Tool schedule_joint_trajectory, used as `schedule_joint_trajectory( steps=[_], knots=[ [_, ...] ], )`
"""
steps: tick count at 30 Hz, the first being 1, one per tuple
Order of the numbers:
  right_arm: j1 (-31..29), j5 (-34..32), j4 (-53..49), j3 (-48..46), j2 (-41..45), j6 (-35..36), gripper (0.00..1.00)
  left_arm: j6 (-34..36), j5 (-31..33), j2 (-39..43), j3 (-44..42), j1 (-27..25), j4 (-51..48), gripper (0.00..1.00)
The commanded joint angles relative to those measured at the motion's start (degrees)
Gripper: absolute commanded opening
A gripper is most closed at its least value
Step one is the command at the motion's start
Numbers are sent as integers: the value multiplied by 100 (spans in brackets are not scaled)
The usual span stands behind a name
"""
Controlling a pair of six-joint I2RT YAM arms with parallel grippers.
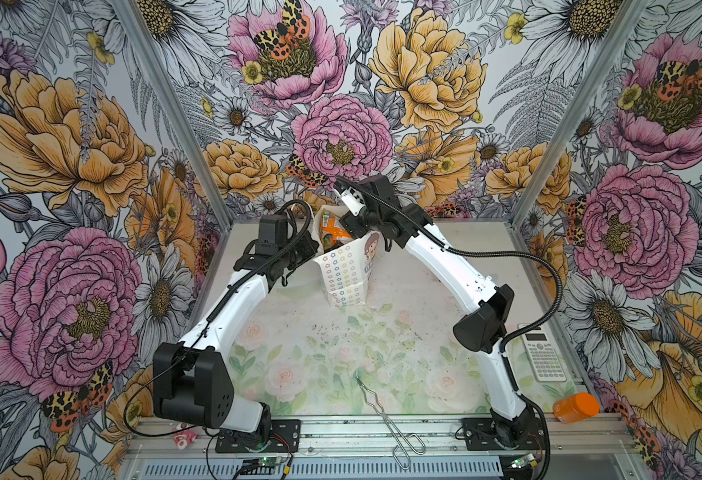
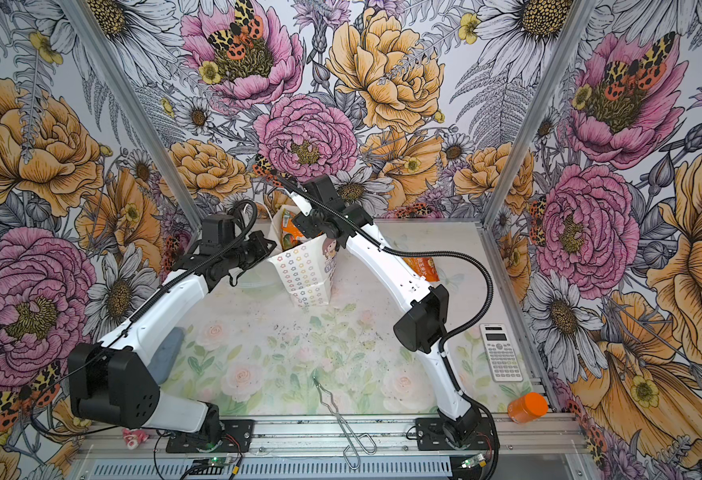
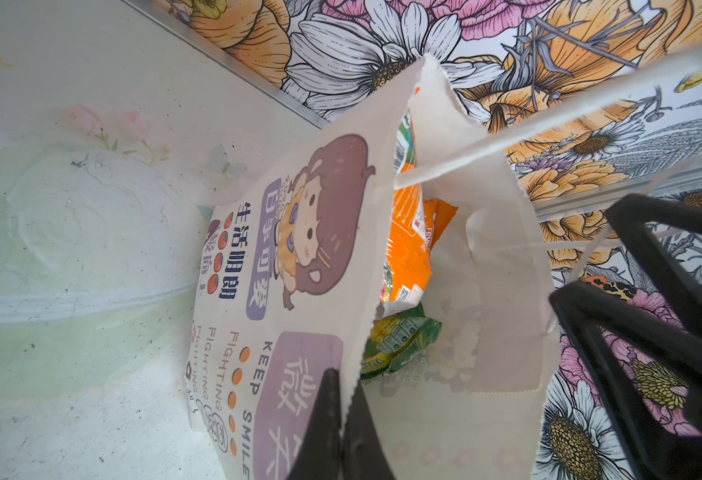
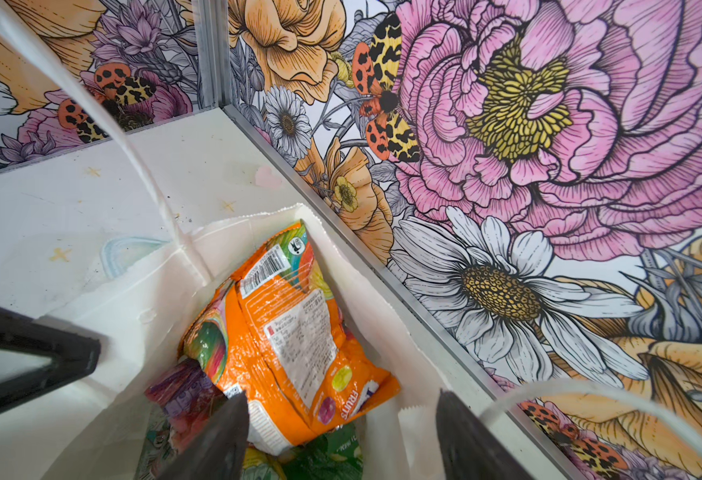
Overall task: Place the snacks into the paper bag
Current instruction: 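Open the right gripper to release the fruit-candy bag inside the paper bag, then move the right gripper back over the orange corn-chip bag on the table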
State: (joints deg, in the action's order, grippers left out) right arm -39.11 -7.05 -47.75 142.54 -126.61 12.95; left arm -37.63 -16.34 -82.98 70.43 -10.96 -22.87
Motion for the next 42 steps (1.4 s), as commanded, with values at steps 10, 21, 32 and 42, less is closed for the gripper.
schedule_joint_trajectory(
  steps=[10,21,32,42],
  knots=[
    [56,-693,55,-898,1467,-303,84,-69,-43,106,78,54,170,0],
    [739,-992,64,-1906,2471,-1363,96,-69,-33,74,85,40,174,0],
    [2168,-669,71,-3059,2947,-3676,100,-74,-76,19,133,33,172,0],
    [3083,-113,281,-3868,2744,-5635,100,-69,-63,14,130,21,177,0]
  ],
)
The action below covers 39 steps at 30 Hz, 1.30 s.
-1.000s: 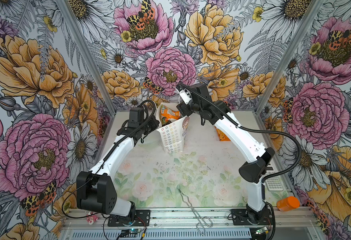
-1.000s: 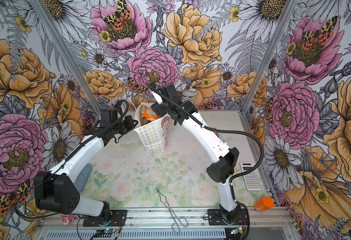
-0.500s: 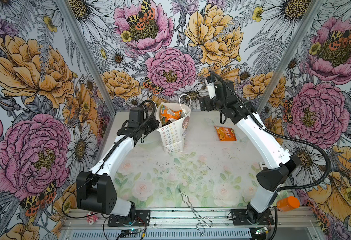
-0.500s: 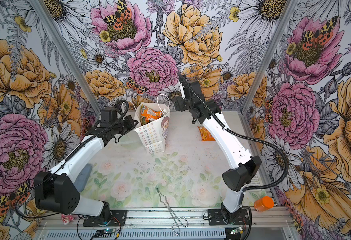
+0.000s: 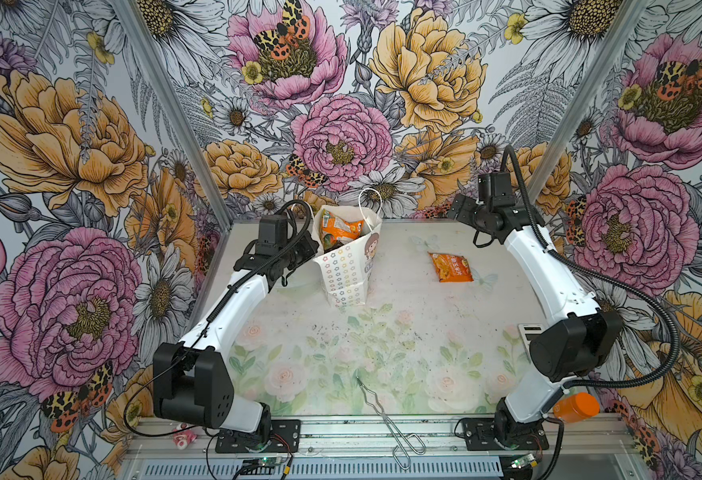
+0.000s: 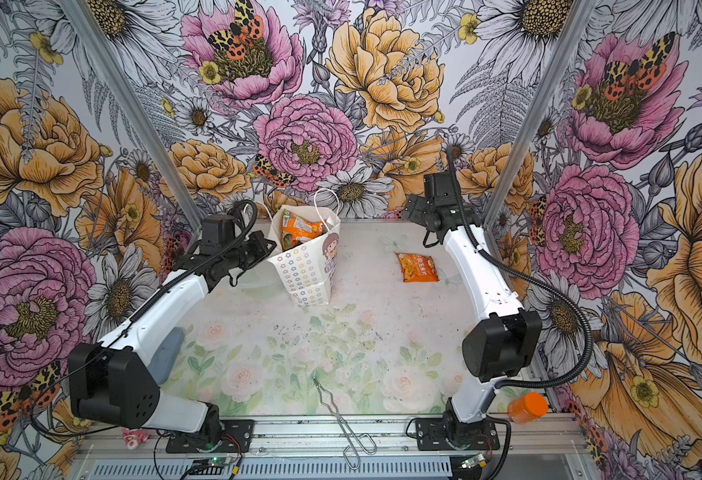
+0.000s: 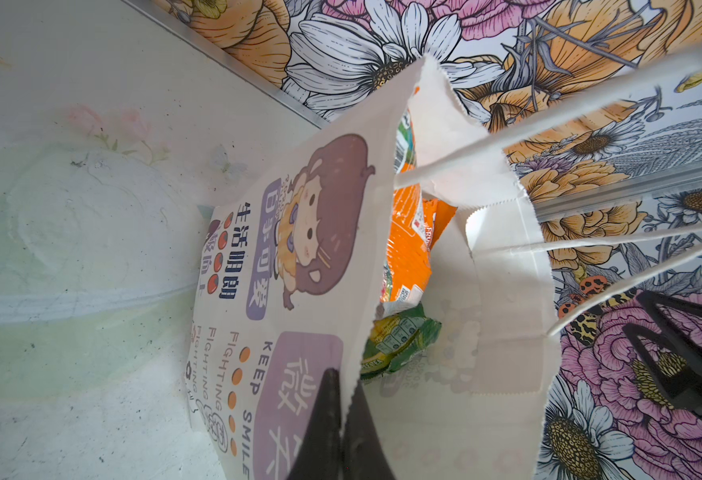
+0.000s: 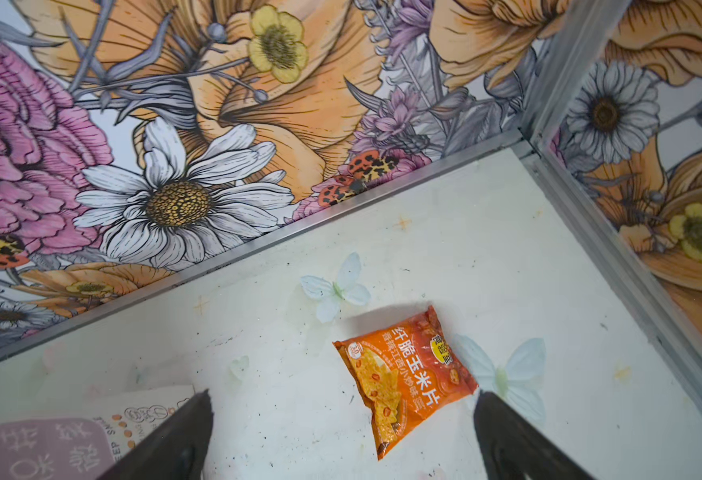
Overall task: Place the snacks into the paper bag
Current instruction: 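Move the right gripper back over the orange corn-chip bag on the table, then lower the right gripper onto the orange corn-chip bag and close on it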
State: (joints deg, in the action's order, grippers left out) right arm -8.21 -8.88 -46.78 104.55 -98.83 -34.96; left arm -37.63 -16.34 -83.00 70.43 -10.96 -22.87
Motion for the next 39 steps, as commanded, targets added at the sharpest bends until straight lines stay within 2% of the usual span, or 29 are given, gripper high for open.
schedule_joint_trajectory(
  steps=[1,8,18,26,39],
  knots=[
    [10,-15,187,-123,-64,-1007,100,-69,-58,21,123,16,178,0],
    [185,-170,178,-449,-271,-2291,100,-69,-42,32,126,12,170,0],
    [394,434,187,-617,-800,-3483,100,-61,-45,38,99,22,175,0],
    [538,1132,301,-554,-1384,-3842,100,-61,-36,74,67,33,178,0],
    [634,1327,376,-611,-1761,-4282,100,-62,-21,162,7,68,169,0]
  ],
)
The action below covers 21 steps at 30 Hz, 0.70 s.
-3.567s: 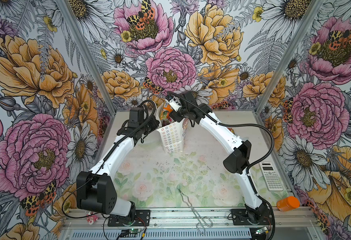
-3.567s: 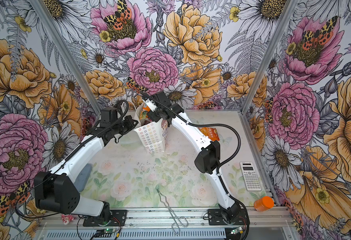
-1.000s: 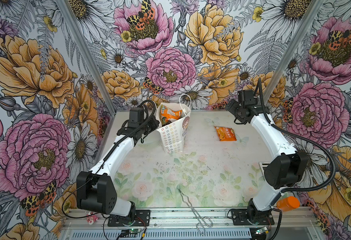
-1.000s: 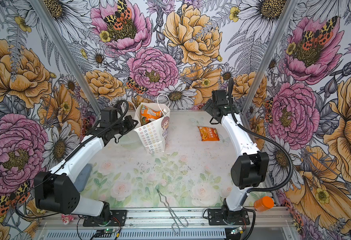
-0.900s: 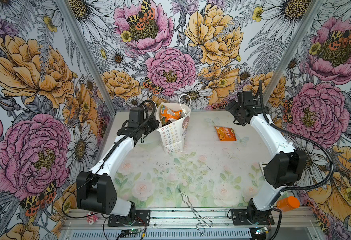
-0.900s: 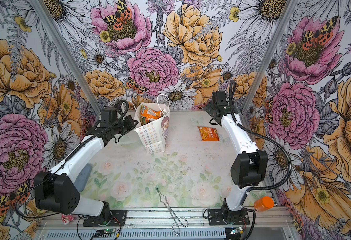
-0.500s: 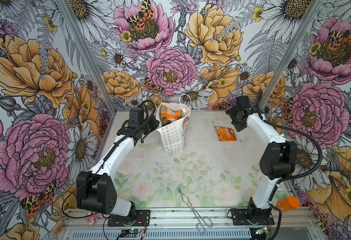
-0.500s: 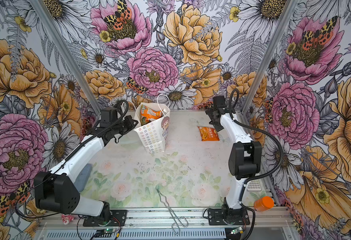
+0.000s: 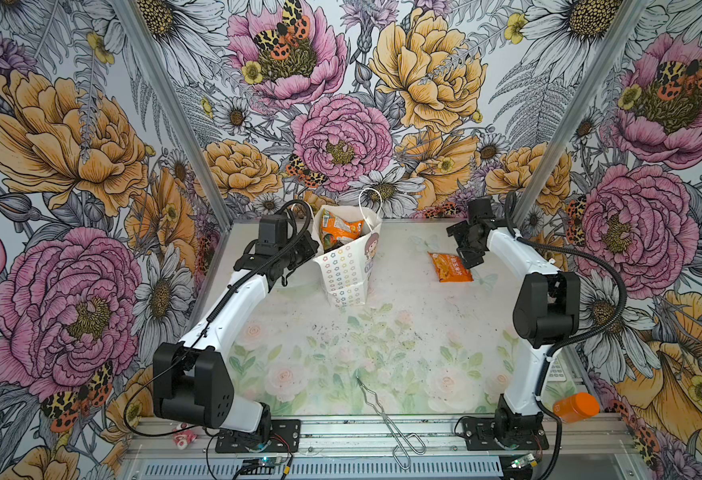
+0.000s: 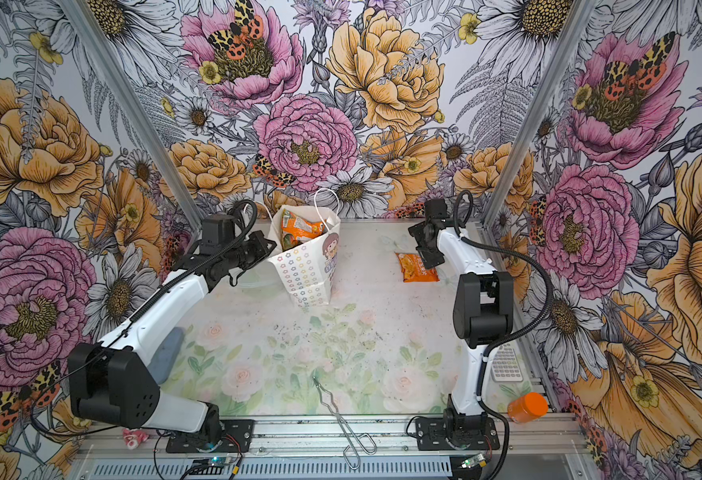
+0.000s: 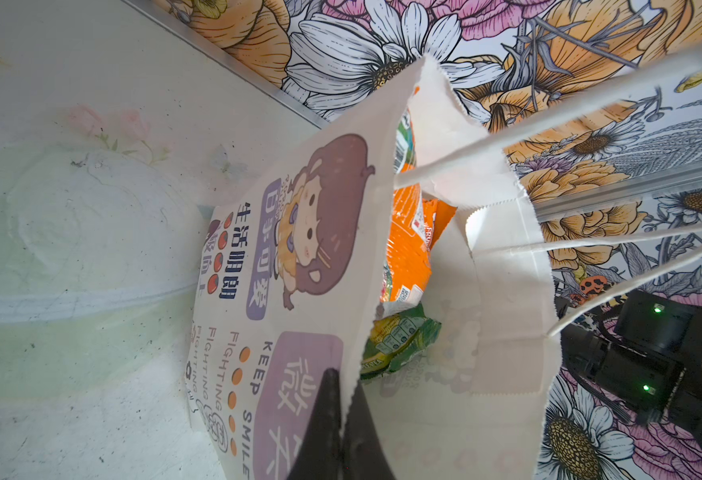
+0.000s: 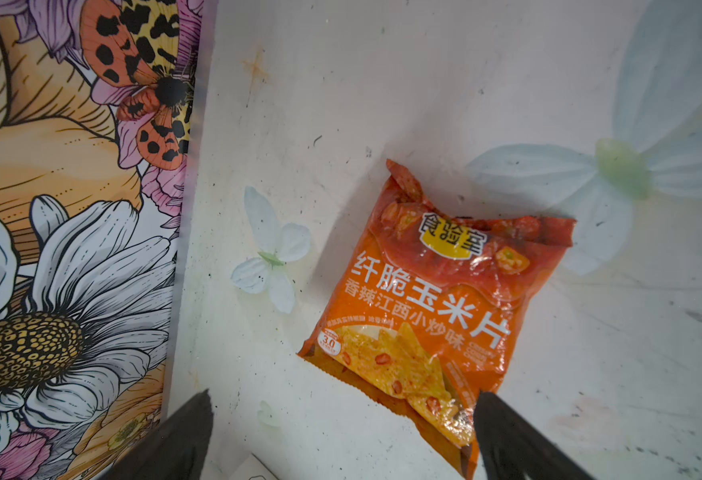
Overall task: Place the snacks into the paper bag
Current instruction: 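Lower the right gripper onto the orange corn-chip bag and close on it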
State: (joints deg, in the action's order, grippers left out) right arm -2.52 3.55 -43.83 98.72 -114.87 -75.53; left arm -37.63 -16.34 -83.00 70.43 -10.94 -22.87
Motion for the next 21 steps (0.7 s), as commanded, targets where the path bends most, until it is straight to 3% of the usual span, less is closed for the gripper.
schedule_joint_trajectory(
  steps=[1,21],
  knots=[
    [76,98,86,-26,-184,-271,100,-63,-26,154,7,66,165,0],
    [218,373,103,71,-803,-754,100,-69,-54,135,-13,92,182,0]
  ],
)
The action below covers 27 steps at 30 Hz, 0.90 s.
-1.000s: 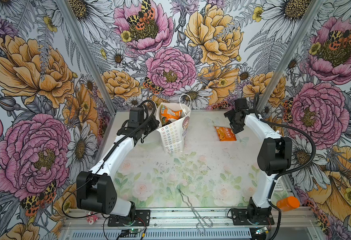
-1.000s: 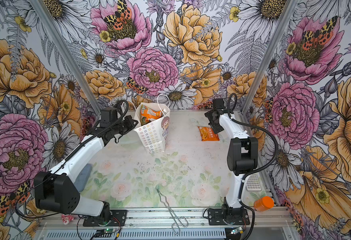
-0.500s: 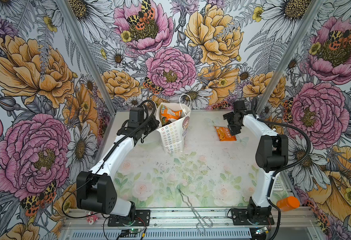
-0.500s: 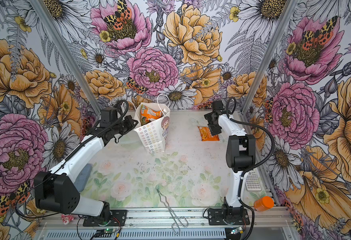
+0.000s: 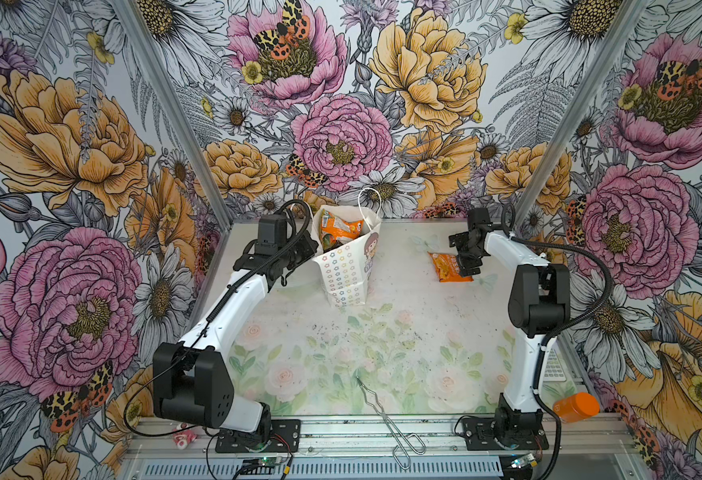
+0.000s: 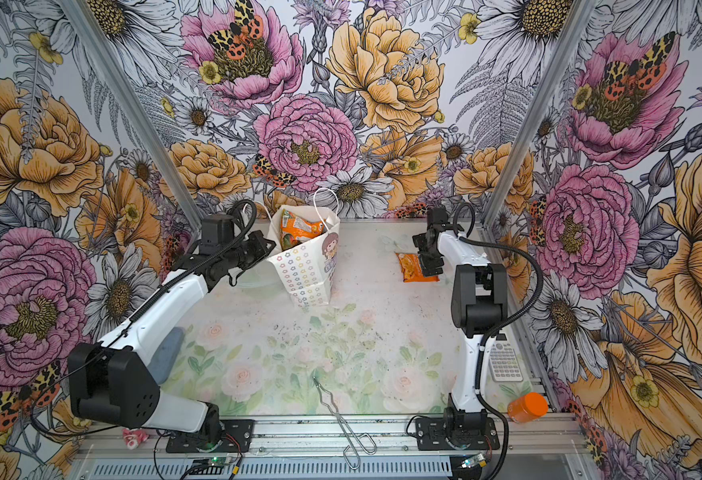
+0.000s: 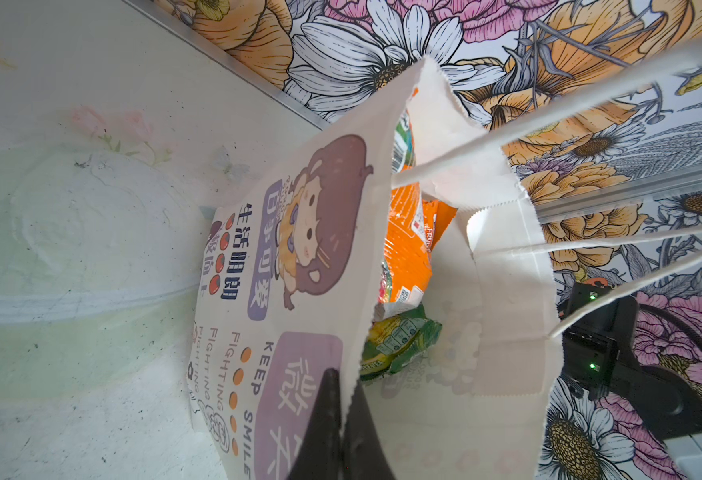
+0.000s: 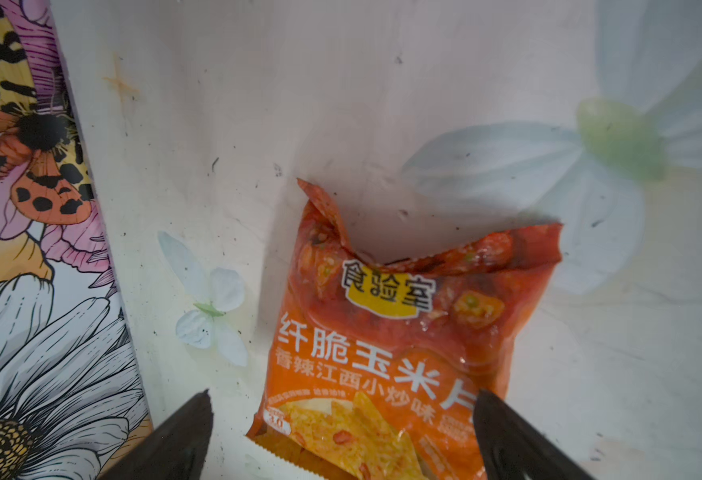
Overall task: Place the snacks into the paper bag
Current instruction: 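Lower the right gripper onto the orange corn-chip bag and close on it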
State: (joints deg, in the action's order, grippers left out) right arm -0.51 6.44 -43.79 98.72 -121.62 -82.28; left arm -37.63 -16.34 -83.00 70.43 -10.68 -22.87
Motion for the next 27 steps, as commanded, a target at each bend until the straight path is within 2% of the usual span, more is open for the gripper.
schedule_joint_trajectory(
  steps=[1,16,27],
  knots=[
    [16,95,99,96,-174,-73,100,-69,-60,135,-21,66,186,0],
    [27,384,96,158,-757,60,100,-69,-69,47,41,74,179,0],
    [45,325,90,-240,-164,275,100,-61,-81,38,36,90,185,0]
  ],
)
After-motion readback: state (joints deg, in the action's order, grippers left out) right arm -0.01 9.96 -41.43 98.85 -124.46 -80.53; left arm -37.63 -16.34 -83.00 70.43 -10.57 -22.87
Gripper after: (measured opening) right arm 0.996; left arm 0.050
